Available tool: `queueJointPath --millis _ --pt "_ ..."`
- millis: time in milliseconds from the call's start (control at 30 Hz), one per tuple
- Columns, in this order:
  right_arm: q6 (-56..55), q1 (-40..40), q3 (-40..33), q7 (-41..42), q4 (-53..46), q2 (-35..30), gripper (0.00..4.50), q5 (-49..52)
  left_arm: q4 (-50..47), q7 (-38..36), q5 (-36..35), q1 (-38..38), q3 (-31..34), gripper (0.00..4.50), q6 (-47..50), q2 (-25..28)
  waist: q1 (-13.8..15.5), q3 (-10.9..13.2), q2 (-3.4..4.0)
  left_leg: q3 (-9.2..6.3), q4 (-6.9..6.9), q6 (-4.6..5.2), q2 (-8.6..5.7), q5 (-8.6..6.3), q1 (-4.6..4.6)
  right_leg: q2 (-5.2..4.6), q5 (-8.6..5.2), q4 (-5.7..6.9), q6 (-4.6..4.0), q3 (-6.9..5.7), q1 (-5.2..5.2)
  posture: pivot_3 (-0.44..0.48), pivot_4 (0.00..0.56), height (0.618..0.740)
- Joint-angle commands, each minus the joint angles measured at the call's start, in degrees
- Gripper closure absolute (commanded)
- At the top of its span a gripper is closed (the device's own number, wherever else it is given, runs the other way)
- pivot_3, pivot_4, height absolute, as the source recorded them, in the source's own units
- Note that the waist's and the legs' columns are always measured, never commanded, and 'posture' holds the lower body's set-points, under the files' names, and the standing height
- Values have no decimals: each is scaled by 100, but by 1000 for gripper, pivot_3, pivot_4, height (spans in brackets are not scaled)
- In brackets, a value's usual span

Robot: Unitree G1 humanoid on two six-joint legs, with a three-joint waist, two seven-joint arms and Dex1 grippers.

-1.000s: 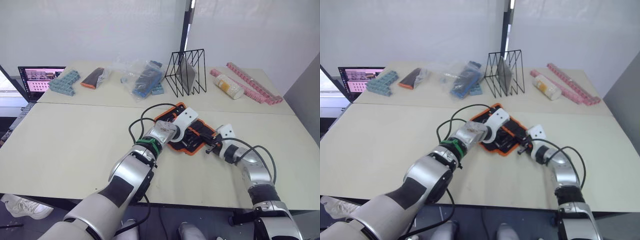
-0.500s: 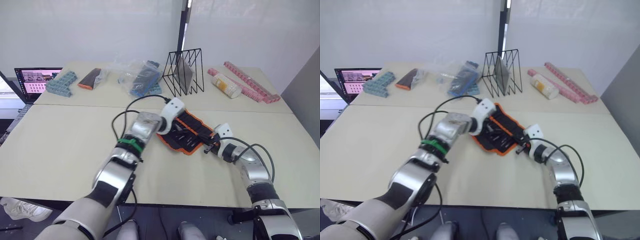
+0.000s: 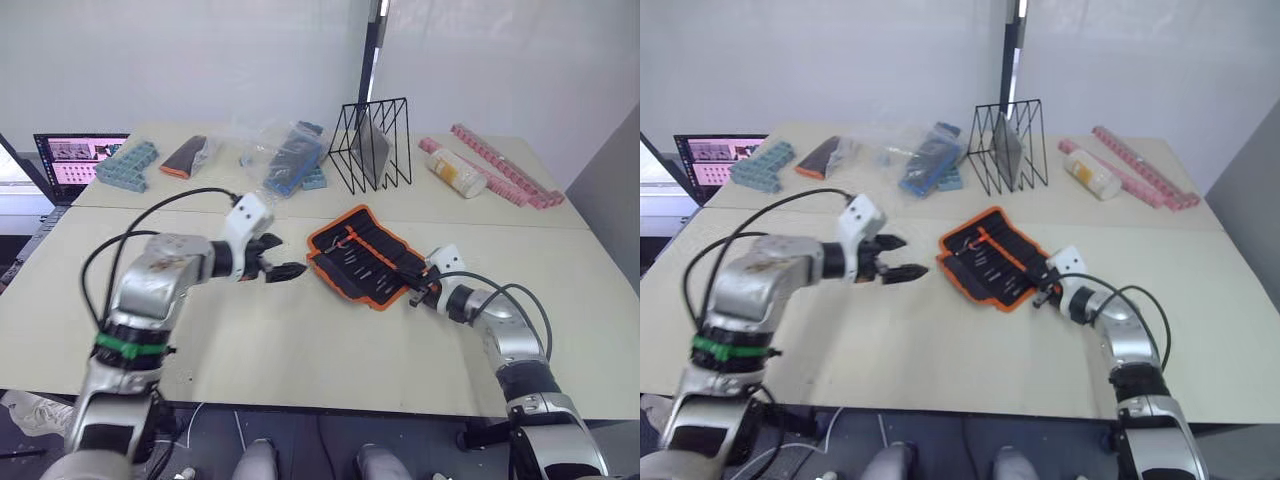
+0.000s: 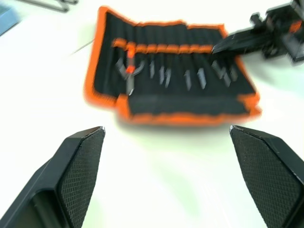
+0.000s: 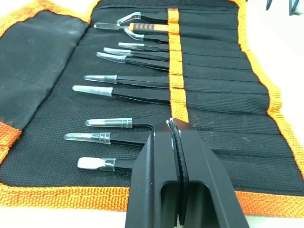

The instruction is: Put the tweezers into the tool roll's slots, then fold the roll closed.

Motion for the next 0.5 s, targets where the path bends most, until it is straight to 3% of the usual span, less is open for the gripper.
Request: queueJointPath --millis 33,167,333,500 --pt "232 100 40 66 -222 -87 4500 -29 -763 197 -124 597 407 35 -241 249 1 0 0 1 1 1 0 0 -1 -1 0 -2 0 0 -1 0 150 735" --pt "515 163 -39 142 -861 -295 4500 75 -1074 620 -184 1665 1185 35 -1289 28 12 5 3 3 -6 2 2 -2 -8 -2 1 0 -2 2 -13 0 150 735" --pt "892 437 42 308 -1808 -527 4500 139 -789 -46 -770 2247 1414 35 -1453 373 49 14 6 4 -5 2 0 -2 -13 -4 1 -4 -2 2 -16 0 150 735" --pt "1422 802 81 371 -3017 -547 2993 432 -505 -258 -1026 2434 1478 0 -1706 486 29 17 8 6 -7 2 2 -2 -14 -3 0 -5 -1 2 -21 0 150 735"
